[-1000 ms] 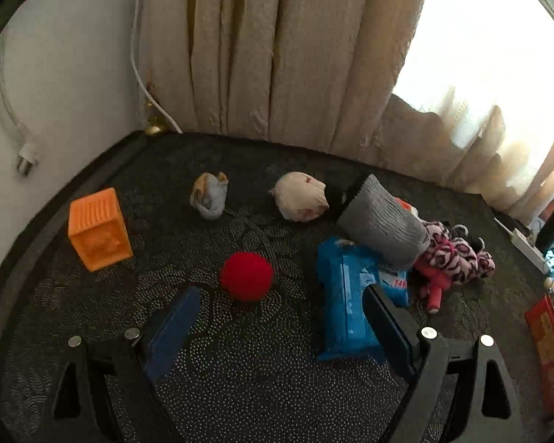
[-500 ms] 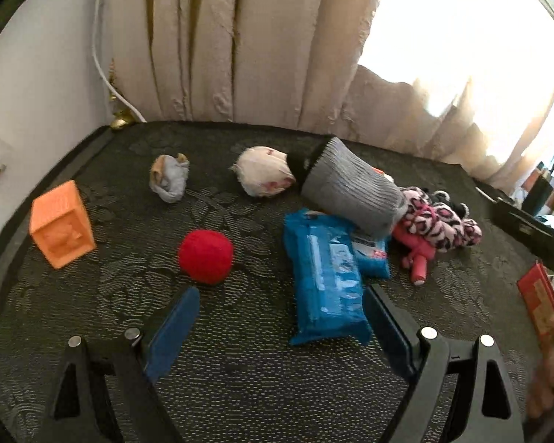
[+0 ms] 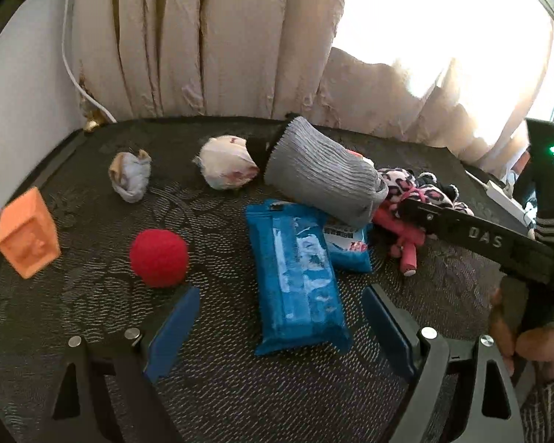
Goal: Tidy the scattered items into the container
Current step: 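Grasp the blue packet with the left tool while the right tool grasps the leopard plush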
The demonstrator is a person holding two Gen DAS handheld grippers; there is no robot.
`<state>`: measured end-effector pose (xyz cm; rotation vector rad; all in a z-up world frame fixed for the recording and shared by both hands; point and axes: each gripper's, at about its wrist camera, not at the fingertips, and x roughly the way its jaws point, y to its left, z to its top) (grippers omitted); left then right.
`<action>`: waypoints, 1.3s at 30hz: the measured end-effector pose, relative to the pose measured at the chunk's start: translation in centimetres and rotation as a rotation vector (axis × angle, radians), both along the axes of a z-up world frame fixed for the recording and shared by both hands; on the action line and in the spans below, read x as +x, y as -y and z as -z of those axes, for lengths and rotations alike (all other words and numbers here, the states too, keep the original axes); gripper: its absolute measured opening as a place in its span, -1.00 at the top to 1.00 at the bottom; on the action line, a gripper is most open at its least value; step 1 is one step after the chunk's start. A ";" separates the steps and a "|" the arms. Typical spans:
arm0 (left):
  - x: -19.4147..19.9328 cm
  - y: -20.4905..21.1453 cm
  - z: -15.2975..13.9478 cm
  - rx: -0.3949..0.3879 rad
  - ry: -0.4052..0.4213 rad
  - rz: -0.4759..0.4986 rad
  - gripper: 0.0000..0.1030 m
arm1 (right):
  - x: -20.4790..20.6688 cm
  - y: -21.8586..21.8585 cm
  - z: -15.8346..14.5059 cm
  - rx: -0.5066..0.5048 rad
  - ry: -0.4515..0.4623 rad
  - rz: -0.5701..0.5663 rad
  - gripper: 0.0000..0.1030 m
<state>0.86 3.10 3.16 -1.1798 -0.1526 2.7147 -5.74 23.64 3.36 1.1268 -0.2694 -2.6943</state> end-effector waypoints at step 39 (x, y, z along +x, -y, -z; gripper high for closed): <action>2.4 -4.5 -3.3 0.120 -0.085 0.230 0.17 | 12.8 -10.4 -9.9 0.053 -0.281 0.420 0.03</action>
